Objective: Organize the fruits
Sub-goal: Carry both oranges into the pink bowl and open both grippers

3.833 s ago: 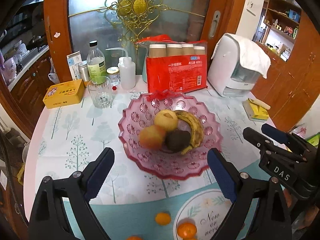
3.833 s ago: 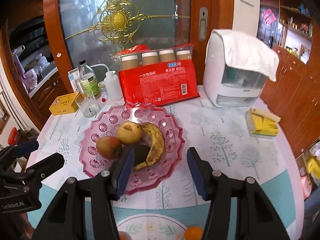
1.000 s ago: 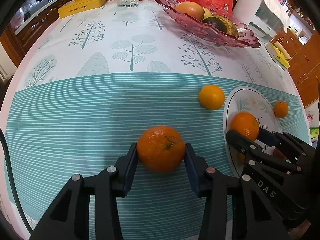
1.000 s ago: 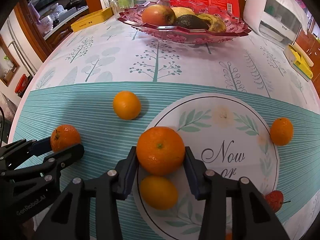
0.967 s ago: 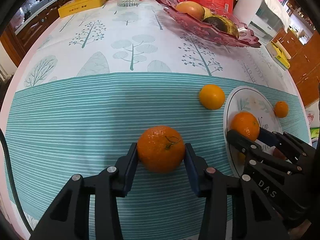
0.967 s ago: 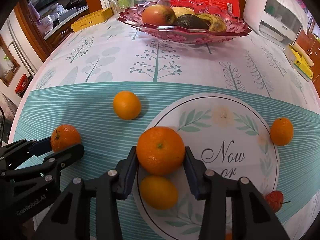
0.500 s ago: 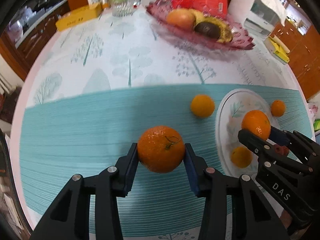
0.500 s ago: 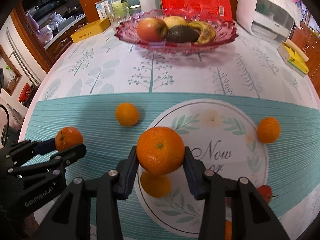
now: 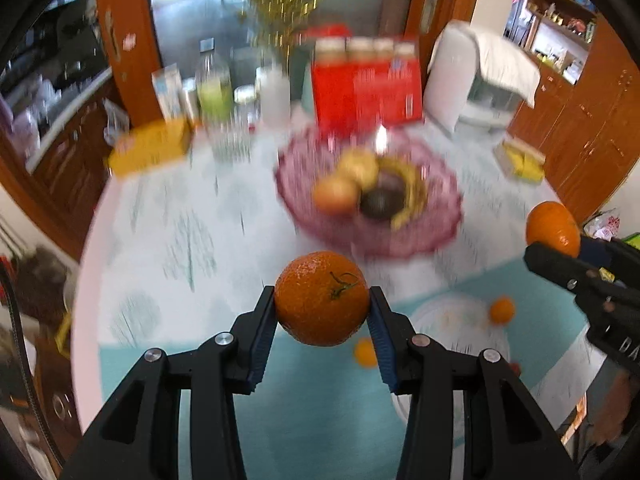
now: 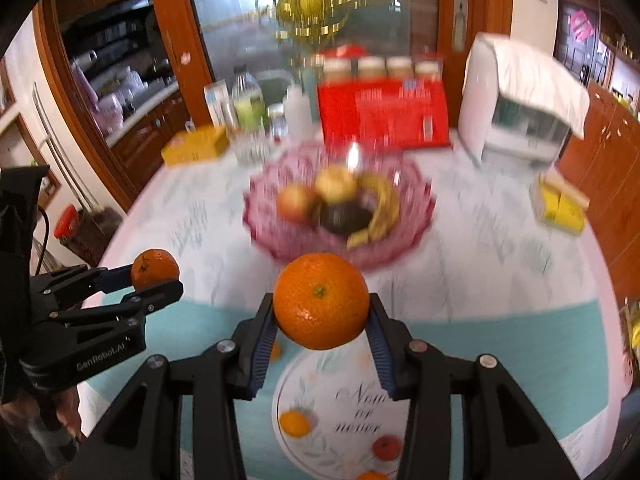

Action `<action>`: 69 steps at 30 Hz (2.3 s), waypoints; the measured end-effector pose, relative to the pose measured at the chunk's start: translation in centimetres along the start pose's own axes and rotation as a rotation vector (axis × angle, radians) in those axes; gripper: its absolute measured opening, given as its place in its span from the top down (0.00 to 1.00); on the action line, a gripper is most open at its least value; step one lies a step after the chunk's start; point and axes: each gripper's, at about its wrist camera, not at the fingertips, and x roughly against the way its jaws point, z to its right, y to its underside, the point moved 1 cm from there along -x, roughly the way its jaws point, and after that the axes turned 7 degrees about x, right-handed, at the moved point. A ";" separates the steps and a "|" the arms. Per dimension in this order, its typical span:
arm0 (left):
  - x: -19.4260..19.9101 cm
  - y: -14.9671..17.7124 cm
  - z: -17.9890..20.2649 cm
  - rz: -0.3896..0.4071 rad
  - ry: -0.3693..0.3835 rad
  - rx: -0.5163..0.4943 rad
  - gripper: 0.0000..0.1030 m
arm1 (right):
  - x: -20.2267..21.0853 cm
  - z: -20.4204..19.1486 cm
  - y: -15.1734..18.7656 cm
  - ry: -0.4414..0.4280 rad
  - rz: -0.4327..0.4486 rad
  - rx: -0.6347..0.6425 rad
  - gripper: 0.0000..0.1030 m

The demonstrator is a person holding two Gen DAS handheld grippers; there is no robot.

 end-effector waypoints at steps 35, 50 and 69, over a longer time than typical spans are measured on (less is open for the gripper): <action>-19.5 -5.3 5.3 -0.150 -0.017 0.124 0.58 | -21.6 7.7 -6.8 -0.028 -0.124 -0.128 0.57; -20.1 -4.4 6.4 -0.164 -0.014 0.089 0.57 | -23.7 7.1 -6.1 -0.022 -0.140 -0.091 0.56; -18.3 -4.9 5.0 -0.109 -0.083 0.086 0.19 | -21.0 6.7 -5.8 -0.059 -0.088 -0.101 0.37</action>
